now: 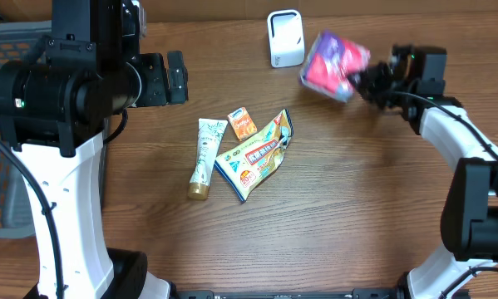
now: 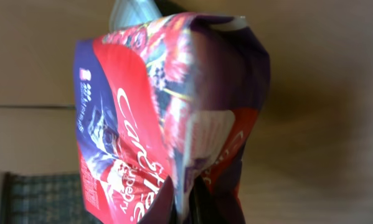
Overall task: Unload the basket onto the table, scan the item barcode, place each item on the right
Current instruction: 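Carry the purple box to the white scanner and hold it there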
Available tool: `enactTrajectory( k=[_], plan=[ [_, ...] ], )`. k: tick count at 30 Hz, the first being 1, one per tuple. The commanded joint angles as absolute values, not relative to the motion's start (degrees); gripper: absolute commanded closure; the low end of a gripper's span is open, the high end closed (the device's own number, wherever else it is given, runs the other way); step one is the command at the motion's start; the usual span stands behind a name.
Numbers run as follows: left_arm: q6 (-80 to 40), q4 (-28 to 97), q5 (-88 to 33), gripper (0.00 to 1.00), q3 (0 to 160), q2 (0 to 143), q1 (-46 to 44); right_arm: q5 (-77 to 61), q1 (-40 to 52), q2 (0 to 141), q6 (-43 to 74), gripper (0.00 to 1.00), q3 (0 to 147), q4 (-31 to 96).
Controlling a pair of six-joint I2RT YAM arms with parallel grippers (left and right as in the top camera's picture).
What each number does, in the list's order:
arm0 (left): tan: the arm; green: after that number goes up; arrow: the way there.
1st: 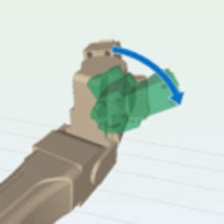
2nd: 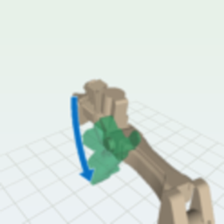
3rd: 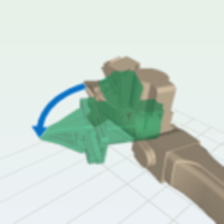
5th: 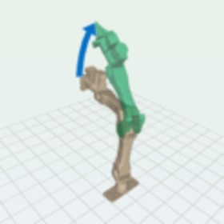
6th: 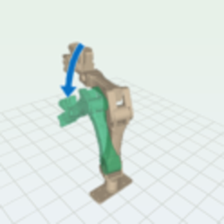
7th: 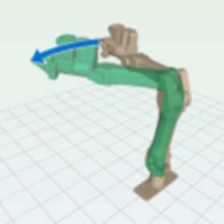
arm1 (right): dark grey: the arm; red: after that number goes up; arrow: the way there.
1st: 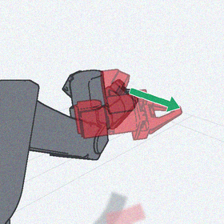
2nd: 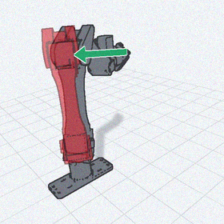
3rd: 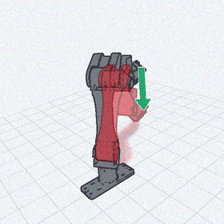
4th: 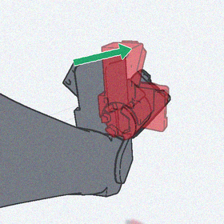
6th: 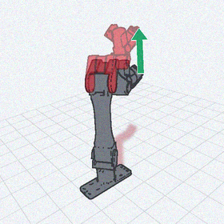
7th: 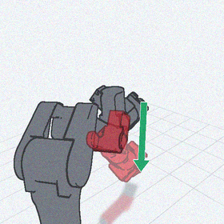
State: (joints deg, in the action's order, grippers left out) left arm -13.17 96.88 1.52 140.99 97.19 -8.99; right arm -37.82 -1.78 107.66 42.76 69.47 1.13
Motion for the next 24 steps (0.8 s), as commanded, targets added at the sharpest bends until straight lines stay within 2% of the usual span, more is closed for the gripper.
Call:
enactTrajectory(
  k=[1,7,13,24],
  plan=[
    [-12.9,96.8,1.0,0.0,141.5,97.4,-9.0,-34.5,0.8,107.5,58.0,0.96,71.4,-8.3],
    [-12.9,96.8,1.0,0.0,141.5,97.4,-9.0,-17.5,6.7,107.5,64.6,0.96,71.4,-12.3],
    [-12.9,96.8,1.0,0.0,141.5,97.4,-9.0,-2.9,14.2,107.7,64.8,0.96,71.4,-17.4],
    [-12.9,96.8,1.0,0.0,141.5,97.4,-9.0,-6.5,16.6,117.2,63.9,0.96,76.5,-20.5]
  ],
)
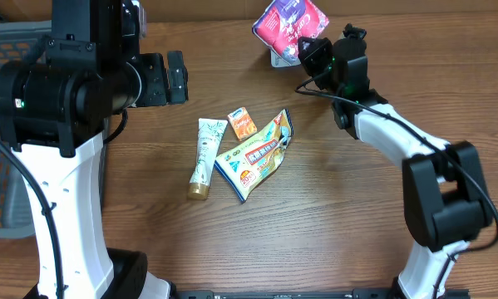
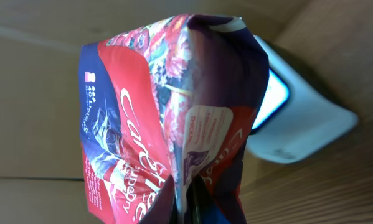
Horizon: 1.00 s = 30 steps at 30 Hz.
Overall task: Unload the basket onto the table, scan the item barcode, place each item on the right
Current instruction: 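Carry the purple box to the white scanner and hold it there, then move the purple box to the right edge and release it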
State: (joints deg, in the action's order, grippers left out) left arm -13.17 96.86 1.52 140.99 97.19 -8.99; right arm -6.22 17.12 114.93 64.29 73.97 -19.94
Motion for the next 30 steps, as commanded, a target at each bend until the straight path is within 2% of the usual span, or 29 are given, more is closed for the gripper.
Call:
enactTrajectory(
  k=[1,13,19,25,30],
  plan=[
    [-12.9,96.8,1.0,0.0,141.5,97.4,-9.0,-6.4,16.6,117.6,63.3,0.96,76.7,-20.5],
    [-12.9,96.8,1.0,0.0,141.5,97.4,-9.0,-9.3,16.3,117.8,49.8,0.96,82.3,-16.6],
    [-12.9,96.8,1.0,0.0,141.5,97.4,-9.0,-9.4,14.3,117.7,47.4,0.96,89.0,-6.8],
    [-12.9,96.8,1.0,0.0,141.5,97.4,-9.0,-10.8,6.8,116.3,45.1,0.96,95.5,3.8],
    [-12.9,96.8,1.0,0.0,141.5,97.4,-9.0,-10.4,-6.1,115.5,46.3,0.96,97.8,19.3]
  ],
)
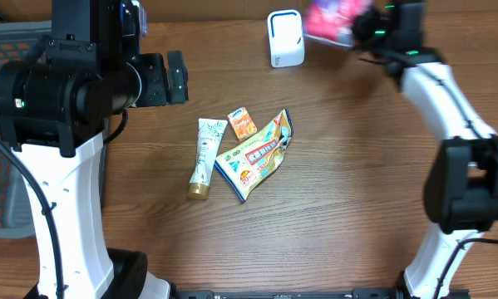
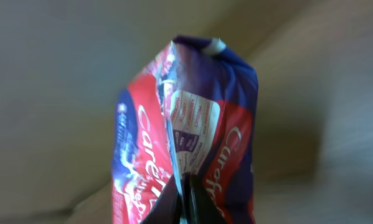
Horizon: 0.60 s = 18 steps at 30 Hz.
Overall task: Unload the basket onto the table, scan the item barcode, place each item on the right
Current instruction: 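Move the purple box to the right edge and release it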
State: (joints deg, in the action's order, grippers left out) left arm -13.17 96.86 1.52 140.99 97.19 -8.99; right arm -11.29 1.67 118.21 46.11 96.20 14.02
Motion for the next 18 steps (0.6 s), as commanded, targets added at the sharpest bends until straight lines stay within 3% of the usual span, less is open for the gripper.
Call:
enactTrajectory(
  k=[1,10,18],
  plan=[
    [-12.9,96.8,1.0,0.0,141.5,97.4,-9.0,-10.0,-8.8,115.5,46.8,0.96,97.8,22.6],
    [-12.9,96.8,1.0,0.0,141.5,97.4,-9.0,-2.3,-31.4,115.7,43.7,0.96,97.8,41.2],
    [-12.9,96.8,1.0,0.0,141.5,97.4,-9.0,0.1,-45.7,115.9,38.7,0.96,96.7,44.8]
  ],
)
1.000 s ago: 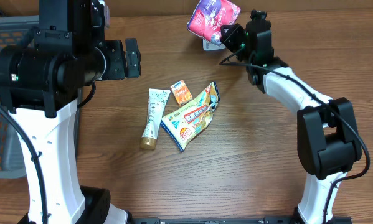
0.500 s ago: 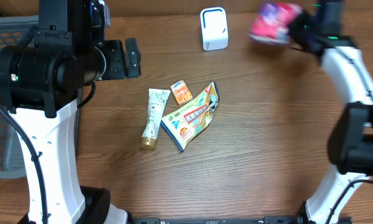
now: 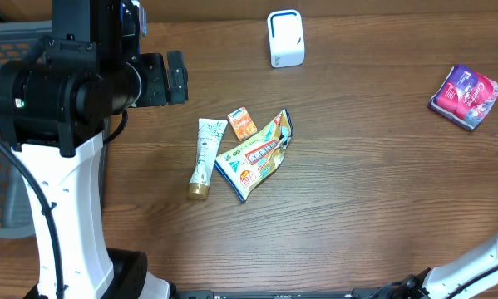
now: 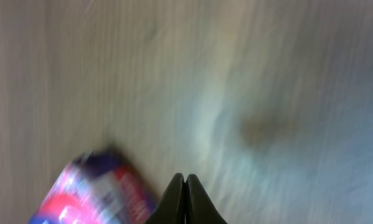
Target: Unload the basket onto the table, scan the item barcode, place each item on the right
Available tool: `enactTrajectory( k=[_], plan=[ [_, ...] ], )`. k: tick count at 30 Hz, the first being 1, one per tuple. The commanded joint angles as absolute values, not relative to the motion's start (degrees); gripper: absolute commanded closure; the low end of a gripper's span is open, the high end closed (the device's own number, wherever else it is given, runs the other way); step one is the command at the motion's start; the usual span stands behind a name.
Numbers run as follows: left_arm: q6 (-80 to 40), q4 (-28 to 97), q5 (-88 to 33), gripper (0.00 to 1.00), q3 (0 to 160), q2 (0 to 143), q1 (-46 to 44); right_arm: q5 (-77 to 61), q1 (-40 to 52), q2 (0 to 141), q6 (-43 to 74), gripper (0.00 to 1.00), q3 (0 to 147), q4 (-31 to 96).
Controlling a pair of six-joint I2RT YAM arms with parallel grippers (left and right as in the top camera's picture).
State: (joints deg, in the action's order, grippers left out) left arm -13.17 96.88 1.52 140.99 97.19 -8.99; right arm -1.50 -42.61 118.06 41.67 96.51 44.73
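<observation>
The red and purple pack [image 3: 466, 95] lies flat on the wooden table [image 3: 373, 183] near its right edge, with nothing holding it. In the blurred right wrist view the pack [image 4: 89, 193] shows at the lower left, beside my right gripper [image 4: 185, 182], whose jaws are pressed together with nothing between them. The overhead view does not show that gripper. The white scanner [image 3: 285, 38] stands at the back centre. My left gripper [image 3: 175, 78] hangs at the left, far from the pack; its jaws are not readable.
A pale tube [image 3: 203, 158], a small orange packet [image 3: 242, 123] and a yellow snack bag [image 3: 255, 158] lie together at the table's middle left. The bulky left arm [image 3: 66, 91] stands over the left edge.
The pack was held up at the back right near the scanner; now it lies on the table at the right edge, released. My right gripper is shut and empty, and the arm has left the overhead view.
My right gripper held the pack right of the scanner. It then held the pack directly in front of the scanner. Later the pack was up at the back right, still gripped. Now it rests on the table at the right, let go. The left arm stayed still.
</observation>
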Motion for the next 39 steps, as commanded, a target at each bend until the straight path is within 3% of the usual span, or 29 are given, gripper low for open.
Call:
enactTrajectory(
  k=[1,6,8,11,18,25,39],
  plan=[
    [-12.9,96.8,1.0,0.0,141.5,97.4,-9.0,-0.6,-46.8,115.9,38.2,0.96,96.6,44.7],
    [-12.9,96.8,1.0,0.0,141.5,97.4,-9.0,-17.3,-48.1,115.9,26.8,0.95,96.4,40.4],
    [-12.9,96.8,1.0,0.0,141.5,97.4,-9.0,-32.9,-46.0,115.9,16.6,0.89,96.4,36.3],
    [-12.9,96.8,1.0,0.0,141.5,97.4,-9.0,-38.9,-41.8,115.9,11.1,0.87,96.4,34.9],
    [-12.9,96.8,1.0,0.0,141.5,97.4,-9.0,-24.3,-26.8,115.9,8.7,0.96,96.4,36.4],
    [-12.9,96.8,1.0,0.0,141.5,97.4,-9.0,-7.7,-15.4,116.8,11.1,0.96,96.4,36.4],
    [-12.9,96.8,1.0,0.0,141.5,97.4,-9.0,11.4,-12.7,126.9,18.3,0.96,96.4,31.2]
  ],
)
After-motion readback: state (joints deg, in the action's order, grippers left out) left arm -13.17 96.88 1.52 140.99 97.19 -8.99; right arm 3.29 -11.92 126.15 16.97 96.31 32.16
